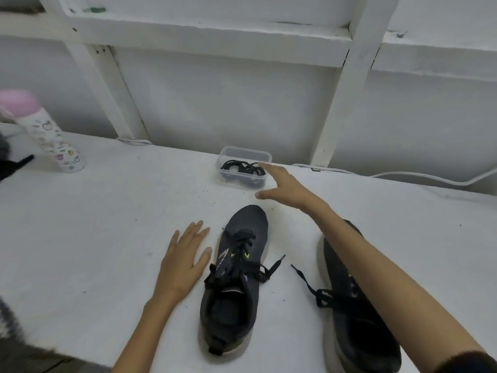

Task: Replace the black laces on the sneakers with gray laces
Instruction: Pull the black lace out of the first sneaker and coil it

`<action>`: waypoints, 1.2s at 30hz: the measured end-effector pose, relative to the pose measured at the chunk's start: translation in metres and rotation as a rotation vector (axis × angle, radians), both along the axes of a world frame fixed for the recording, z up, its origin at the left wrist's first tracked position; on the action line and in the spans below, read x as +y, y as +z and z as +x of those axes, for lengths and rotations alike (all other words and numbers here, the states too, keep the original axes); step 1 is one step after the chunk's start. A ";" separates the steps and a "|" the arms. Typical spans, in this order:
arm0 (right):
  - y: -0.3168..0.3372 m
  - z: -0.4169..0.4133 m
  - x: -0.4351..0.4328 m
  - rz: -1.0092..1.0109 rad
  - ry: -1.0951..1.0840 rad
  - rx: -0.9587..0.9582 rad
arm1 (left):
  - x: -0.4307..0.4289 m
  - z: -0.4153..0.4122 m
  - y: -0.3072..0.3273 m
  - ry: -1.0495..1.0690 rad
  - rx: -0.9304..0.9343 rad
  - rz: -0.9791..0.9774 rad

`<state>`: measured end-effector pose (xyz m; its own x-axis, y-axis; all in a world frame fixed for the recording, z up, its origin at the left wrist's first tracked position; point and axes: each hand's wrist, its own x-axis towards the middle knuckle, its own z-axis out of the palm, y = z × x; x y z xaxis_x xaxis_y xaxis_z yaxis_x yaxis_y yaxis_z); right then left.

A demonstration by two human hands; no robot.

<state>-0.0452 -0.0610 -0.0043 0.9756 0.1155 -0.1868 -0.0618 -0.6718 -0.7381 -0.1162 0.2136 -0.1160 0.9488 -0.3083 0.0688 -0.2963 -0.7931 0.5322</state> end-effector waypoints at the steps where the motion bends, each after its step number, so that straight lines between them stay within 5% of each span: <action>1: -0.010 0.012 0.006 -0.029 -0.015 0.003 | 0.001 0.001 -0.001 0.005 -0.004 0.001; 6: -0.044 0.041 0.006 -0.224 -0.174 -0.092 | 0.000 -0.001 -0.005 0.056 0.039 -0.047; 28: -0.054 -0.149 -0.237 0.113 -0.906 -0.240 | 0.008 0.006 -0.015 0.039 0.024 -0.074; 36: -0.049 -0.170 -0.258 0.057 -0.930 -0.229 | -0.001 -0.002 0.005 0.060 0.053 -0.124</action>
<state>-0.2151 -0.3189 -0.0531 0.6932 -0.7208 0.0016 -0.4028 -0.3892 -0.8284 -0.1187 0.2123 -0.1109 0.9686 -0.2431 0.0526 -0.2194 -0.7357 0.6408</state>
